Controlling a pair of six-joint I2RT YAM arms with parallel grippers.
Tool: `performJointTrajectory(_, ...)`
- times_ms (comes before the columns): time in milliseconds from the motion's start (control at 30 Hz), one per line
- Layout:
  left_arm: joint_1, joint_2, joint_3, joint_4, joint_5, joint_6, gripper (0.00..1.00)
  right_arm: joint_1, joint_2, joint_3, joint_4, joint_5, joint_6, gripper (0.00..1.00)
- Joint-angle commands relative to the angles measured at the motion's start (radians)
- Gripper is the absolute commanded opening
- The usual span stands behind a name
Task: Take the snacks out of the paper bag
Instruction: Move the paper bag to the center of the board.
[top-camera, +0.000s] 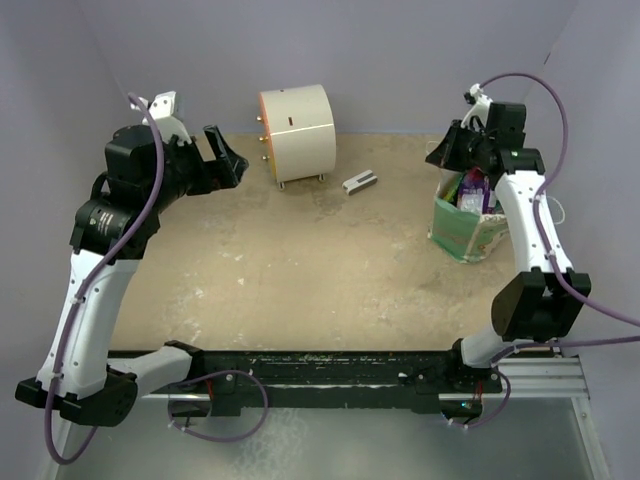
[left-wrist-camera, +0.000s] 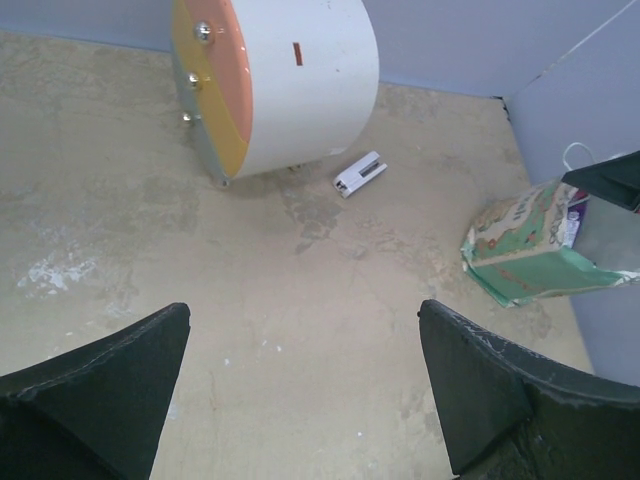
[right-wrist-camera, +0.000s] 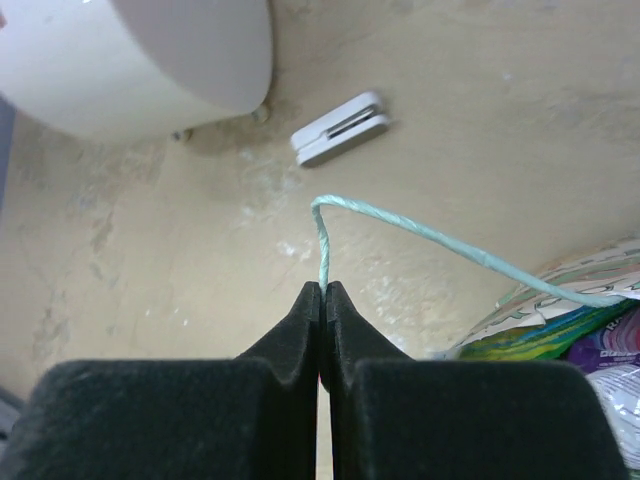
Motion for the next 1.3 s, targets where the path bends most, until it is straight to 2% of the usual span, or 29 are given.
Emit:
performJointTrajectory(0,0.006,-0.044,0.01,-0.001,0.087,-0.068,0.99,0.082,-0.105,-0.026,-0.028,-0.113,-0.01,0.0)
performJointTrajectory(233,0.007,-0.131,-0.06,-0.043,0.151,-0.178,0.99,0.275,-0.2,-0.085,-0.08,-0.095,0.015,0.0)
performJointTrajectory(500,0.006,-0.267,-0.157,-0.054,0.195,-0.32,0.99,0.493,-0.258,-0.15,0.039,-0.108,0.198,0.0)
performJointTrajectory(633,0.006,-0.327,-0.207,-0.066,0.235,-0.361,0.99,0.632,-0.22,-0.134,0.134,-0.109,0.309,0.0)
performJointTrajectory(767,0.006,-0.376,-0.244,-0.095,0.251,-0.402,0.99,0.782,-0.124,-0.041,0.181,-0.091,0.369,0.0)
performJointTrajectory(967,0.006,-0.434,-0.268,-0.101,0.288,-0.438,0.99,0.89,-0.051,0.043,0.238,-0.091,0.446,0.03)
performJointTrajectory(1100,0.006,-0.442,-0.27,-0.097,0.323,-0.437,0.99,0.897,-0.088,0.022,0.197,-0.08,0.495,0.15)
performJointTrajectory(1267,0.006,-0.414,-0.325,-0.046,0.408,-0.446,0.99,0.896,-0.214,-0.04,0.041,0.024,0.452,0.53)
